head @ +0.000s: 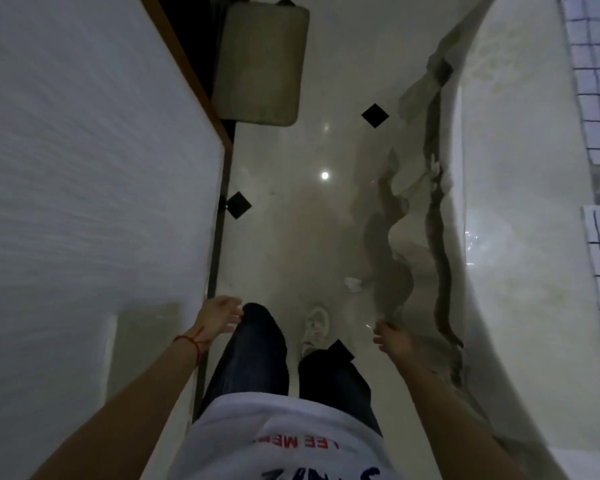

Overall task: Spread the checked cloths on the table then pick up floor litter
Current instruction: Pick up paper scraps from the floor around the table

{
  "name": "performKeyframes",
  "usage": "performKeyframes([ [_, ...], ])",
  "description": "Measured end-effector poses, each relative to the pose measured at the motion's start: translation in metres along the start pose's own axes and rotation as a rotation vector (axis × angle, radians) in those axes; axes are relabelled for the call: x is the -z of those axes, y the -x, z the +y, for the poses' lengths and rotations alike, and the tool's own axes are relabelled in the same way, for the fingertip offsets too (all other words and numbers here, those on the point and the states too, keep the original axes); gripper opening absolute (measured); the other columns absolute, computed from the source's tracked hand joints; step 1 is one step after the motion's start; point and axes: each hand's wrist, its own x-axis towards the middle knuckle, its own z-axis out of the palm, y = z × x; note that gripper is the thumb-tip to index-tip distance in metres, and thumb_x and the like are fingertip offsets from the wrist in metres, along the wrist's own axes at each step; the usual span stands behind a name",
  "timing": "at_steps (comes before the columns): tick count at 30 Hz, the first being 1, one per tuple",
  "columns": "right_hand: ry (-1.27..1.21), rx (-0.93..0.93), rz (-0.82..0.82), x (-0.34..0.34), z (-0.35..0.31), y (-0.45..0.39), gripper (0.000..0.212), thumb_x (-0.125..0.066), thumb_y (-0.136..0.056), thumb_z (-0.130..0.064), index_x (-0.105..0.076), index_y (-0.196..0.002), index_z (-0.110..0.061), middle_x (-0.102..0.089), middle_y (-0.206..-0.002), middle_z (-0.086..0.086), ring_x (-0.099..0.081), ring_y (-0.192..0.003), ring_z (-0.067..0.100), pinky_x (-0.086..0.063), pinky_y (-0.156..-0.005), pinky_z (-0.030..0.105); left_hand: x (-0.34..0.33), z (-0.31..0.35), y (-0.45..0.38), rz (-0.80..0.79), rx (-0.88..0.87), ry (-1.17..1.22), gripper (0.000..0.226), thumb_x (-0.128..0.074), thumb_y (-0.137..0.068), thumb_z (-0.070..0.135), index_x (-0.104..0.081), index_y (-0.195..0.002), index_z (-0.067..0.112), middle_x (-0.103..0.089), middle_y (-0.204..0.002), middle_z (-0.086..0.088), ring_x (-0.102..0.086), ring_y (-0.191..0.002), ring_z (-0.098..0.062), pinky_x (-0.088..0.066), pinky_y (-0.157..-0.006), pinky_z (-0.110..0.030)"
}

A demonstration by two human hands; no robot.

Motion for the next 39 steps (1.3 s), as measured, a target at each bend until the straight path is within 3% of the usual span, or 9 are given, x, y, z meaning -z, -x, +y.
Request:
performKeyframes([
  [3, 0.018, 0.004, -0.031, -0.020, -0.013, -0.028, 0.017, -0.048, -0.093, -0.017, -0.061, -0.097, -0.007, -0.057, -0.083, 0.003, -0.055, -0.076, 0.018, -0.044, -0.069, 0.027, 0.000, -0.013, -0.032, -0.003, 0.080, -0.050, 0.016, -0.048, -0.094, 0.016, -0.058, -0.082, 0.011, -0.059, -0.079, -0.009, -0.054, -0.069, -0.018, -0.044, -0.062, -0.025],
  [7, 0.080, -0.045, -0.006, -0.047, -0.012, -0.085, 0.016, -0.048, -0.091, -0.018, -0.061, -0.095, -0.009, -0.060, -0.099, 0.010, -0.060, -0.096, 0.029, -0.046, -0.089, 0.040, -0.007, -0.023, -0.097, -0.036, 0.134, -0.166, 0.016, -0.048, -0.094, 0.019, -0.059, -0.085, 0.012, -0.060, -0.081, -0.008, -0.054, -0.070, -0.017, -0.043, -0.062, -0.025],
  [10, 0.123, -0.085, 0.023, -0.067, -0.004, -0.142, 0.023, -0.050, -0.091, -0.017, -0.062, -0.108, -0.008, -0.061, -0.115, 0.013, -0.059, -0.106, 0.035, -0.047, -0.096, 0.044, -0.021, -0.017, -0.165, -0.076, 0.127, -0.239, 0.016, -0.049, -0.095, 0.020, -0.058, -0.084, 0.013, -0.060, -0.081, -0.006, -0.053, -0.071, -0.016, -0.042, -0.061, -0.024],
  [15, 0.238, -0.080, 0.064, -0.103, 0.016, -0.262, 0.032, -0.053, -0.090, -0.015, -0.056, -0.120, -0.005, -0.058, -0.125, 0.017, -0.056, -0.112, 0.035, -0.044, -0.094, 0.037, -0.053, 0.002, -0.295, -0.089, 0.060, -0.219, 0.013, -0.046, -0.095, 0.015, -0.057, -0.100, 0.009, -0.058, -0.078, -0.002, -0.052, -0.070, -0.014, -0.041, -0.063, -0.023],
  [22, 0.420, 0.119, 0.199, -0.144, 0.052, -0.427, 0.034, -0.058, -0.086, 0.000, -0.055, -0.120, 0.004, -0.057, -0.121, 0.011, -0.054, -0.111, 0.027, -0.036, -0.090, 0.022, -0.099, -0.053, -0.451, -0.105, 0.030, -0.302, 0.012, -0.049, -0.094, 0.016, -0.059, -0.092, 0.010, -0.059, -0.075, 0.000, -0.053, -0.066, -0.013, -0.041, -0.060, -0.022],
  [26, 0.522, 0.084, 0.258, -0.168, 0.093, -0.490, 0.043, -0.065, -0.082, -0.007, -0.053, -0.123, 0.001, -0.052, -0.127, 0.025, -0.053, -0.115, 0.040, -0.043, -0.095, 0.040, -0.108, -0.105, -0.508, -0.092, 0.047, -0.360, 0.013, -0.052, -0.092, 0.018, -0.061, -0.088, 0.011, -0.062, -0.073, 0.001, -0.056, -0.066, -0.014, -0.042, -0.059, -0.022],
  [31, 0.697, 0.054, 0.331, -0.195, 0.132, -0.520, 0.058, -0.058, -0.089, -0.014, -0.033, -0.140, -0.021, -0.016, -0.153, 0.009, -0.033, -0.129, 0.038, -0.040, -0.097, 0.049, -0.114, -0.151, -0.535, -0.098, 0.038, -0.402, 0.014, -0.051, -0.092, 0.019, -0.062, -0.084, 0.015, -0.063, -0.073, 0.003, -0.058, -0.065, -0.011, -0.044, -0.060, -0.021],
  [35, 0.662, 0.090, 0.424, -0.208, 0.145, -0.537, 0.051, -0.055, -0.088, -0.006, -0.038, -0.135, -0.014, -0.029, -0.144, 0.019, -0.037, -0.123, 0.040, -0.038, -0.099, 0.049, -0.114, -0.173, -0.537, -0.124, 0.034, -0.413, 0.016, -0.049, -0.093, 0.018, -0.063, -0.085, 0.017, -0.064, -0.074, 0.004, -0.060, -0.068, -0.013, -0.045, -0.062, -0.021],
  [39, 0.646, 0.102, 0.438, -0.216, 0.149, -0.545, 0.031, -0.058, -0.086, -0.004, -0.052, -0.115, 0.004, -0.049, -0.120, 0.030, -0.053, -0.104, 0.043, -0.044, -0.086, 0.042, -0.115, -0.181, -0.533, -0.133, 0.045, -0.420, 0.015, -0.049, -0.093, 0.020, -0.063, -0.089, 0.016, -0.065, -0.076, 0.004, -0.061, -0.070, -0.012, -0.045, -0.063, -0.021],
])
